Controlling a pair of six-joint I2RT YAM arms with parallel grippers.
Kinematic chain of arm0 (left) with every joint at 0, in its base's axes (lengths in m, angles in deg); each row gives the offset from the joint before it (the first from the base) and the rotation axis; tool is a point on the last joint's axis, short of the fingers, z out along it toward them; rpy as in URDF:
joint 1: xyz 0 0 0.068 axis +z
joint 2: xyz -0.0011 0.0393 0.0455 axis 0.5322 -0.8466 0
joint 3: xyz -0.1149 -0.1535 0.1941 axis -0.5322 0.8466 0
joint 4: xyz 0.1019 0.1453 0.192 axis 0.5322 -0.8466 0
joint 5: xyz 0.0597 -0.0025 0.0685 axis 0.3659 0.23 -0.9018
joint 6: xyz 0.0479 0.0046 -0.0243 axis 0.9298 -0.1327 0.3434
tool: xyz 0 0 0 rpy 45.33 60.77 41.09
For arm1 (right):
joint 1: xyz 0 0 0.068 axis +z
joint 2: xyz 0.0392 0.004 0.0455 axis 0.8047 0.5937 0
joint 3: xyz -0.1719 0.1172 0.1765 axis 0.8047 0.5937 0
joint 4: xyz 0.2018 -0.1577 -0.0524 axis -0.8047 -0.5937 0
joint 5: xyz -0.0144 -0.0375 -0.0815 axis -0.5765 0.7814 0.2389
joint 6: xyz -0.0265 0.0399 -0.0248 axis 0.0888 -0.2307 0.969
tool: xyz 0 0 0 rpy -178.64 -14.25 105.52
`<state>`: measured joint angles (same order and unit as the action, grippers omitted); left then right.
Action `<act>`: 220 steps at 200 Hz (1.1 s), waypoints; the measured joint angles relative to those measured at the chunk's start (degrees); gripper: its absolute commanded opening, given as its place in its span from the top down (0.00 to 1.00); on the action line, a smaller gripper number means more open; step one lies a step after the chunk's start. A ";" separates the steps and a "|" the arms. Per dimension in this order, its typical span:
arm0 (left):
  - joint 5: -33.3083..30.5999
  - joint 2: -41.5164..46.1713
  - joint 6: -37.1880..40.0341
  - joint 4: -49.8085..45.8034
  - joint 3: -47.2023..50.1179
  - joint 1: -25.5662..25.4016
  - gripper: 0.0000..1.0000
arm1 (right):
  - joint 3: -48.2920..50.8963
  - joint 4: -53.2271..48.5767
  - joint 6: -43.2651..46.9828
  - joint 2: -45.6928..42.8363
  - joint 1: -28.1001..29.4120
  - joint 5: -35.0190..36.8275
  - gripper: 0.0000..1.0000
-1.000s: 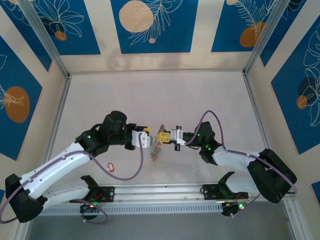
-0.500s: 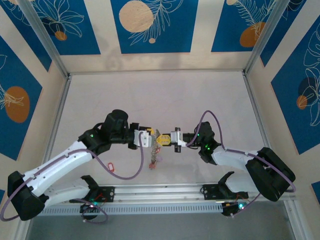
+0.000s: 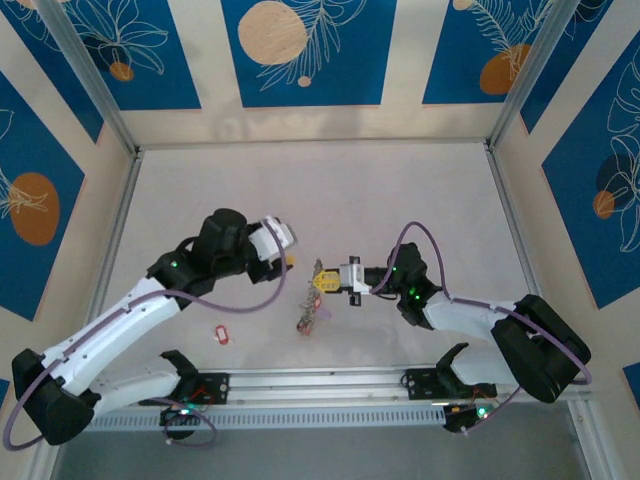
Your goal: Put the keys on the keyring
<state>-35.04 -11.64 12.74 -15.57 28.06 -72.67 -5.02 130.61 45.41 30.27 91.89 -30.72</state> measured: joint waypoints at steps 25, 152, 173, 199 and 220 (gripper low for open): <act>-9.01 2.19 -18.69 -8.70 -0.50 1.77 0.31 | -0.13 -1.77 0.68 0.00 -0.28 -0.02 1.00; -3.82 8.59 -73.22 -29.40 25.07 25.77 0.53 | -1.25 -8.68 2.01 -0.55 0.11 -0.04 1.00; -0.79 7.43 -73.31 -27.78 28.24 29.33 0.55 | -1.31 -9.42 2.21 -1.18 0.39 0.07 1.00; 2.64 4.11 -72.24 -23.69 28.46 31.06 0.55 | -1.31 -10.03 2.78 -2.32 0.59 0.44 1.00; 6.10 0.61 -71.63 -20.04 28.46 31.32 0.54 | -1.31 -10.27 3.06 -2.36 0.68 0.68 1.00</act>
<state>-28.94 -11.03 -58.89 -35.62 56.52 -41.35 -6.33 120.34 48.47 27.91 92.56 -30.04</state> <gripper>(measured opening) 0.453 0.066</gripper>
